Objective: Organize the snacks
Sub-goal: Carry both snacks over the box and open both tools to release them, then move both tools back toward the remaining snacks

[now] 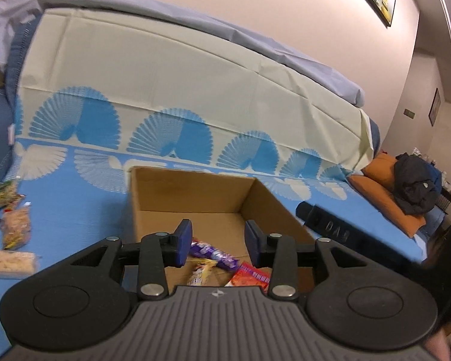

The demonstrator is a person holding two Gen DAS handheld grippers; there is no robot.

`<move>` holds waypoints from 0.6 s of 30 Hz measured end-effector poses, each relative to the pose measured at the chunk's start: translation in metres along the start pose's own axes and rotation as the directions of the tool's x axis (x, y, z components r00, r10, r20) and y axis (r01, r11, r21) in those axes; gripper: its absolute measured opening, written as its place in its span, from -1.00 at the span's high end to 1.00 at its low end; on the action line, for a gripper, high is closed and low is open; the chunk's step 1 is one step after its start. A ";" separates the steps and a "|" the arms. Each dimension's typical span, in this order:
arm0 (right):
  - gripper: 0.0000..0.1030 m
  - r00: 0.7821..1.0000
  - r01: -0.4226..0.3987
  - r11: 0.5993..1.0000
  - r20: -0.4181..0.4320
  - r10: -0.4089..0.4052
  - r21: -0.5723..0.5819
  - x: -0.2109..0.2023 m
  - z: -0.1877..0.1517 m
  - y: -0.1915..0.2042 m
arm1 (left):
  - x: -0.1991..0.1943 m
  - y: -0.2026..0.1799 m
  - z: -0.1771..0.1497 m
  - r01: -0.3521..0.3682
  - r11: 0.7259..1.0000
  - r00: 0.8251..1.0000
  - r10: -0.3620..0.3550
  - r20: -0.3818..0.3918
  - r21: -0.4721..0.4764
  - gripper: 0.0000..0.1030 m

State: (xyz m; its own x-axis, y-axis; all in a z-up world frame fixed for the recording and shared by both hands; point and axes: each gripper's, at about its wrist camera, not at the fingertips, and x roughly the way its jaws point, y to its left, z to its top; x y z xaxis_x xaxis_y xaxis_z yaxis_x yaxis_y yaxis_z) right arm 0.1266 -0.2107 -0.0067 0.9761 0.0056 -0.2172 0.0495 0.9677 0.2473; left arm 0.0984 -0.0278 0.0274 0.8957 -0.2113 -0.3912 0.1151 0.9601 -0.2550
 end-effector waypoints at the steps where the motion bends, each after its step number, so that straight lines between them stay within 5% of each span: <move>1: -0.35 1.000 -0.003 1.000 -0.003 0.003 -0.006 0.000 -0.001 0.001 | -0.005 0.005 -0.004 -0.006 1.000 1.000 0.006 0.010 0.005 0.18; 15: -0.34 0.994 -0.103 0.982 0.009 0.106 -0.161 -0.016 -0.019 0.045 | -0.060 0.114 -0.019 -0.142 0.985 0.990 0.141 0.015 0.100 0.18; 18: -0.07 0.986 -0.159 0.967 0.007 0.164 -0.198 -0.022 -0.026 0.058 | -0.063 0.142 -0.027 -0.209 0.965 0.978 0.205 0.043 0.157 0.31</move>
State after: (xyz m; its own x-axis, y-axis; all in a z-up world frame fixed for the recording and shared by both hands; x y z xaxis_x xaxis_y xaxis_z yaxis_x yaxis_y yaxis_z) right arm 0.1023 -0.1482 -0.0118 0.9725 0.1624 -0.1668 -0.1496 0.9849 0.0866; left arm 0.0472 0.1172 -0.0082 0.9179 -0.0023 -0.3968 -0.0087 0.9996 -0.0259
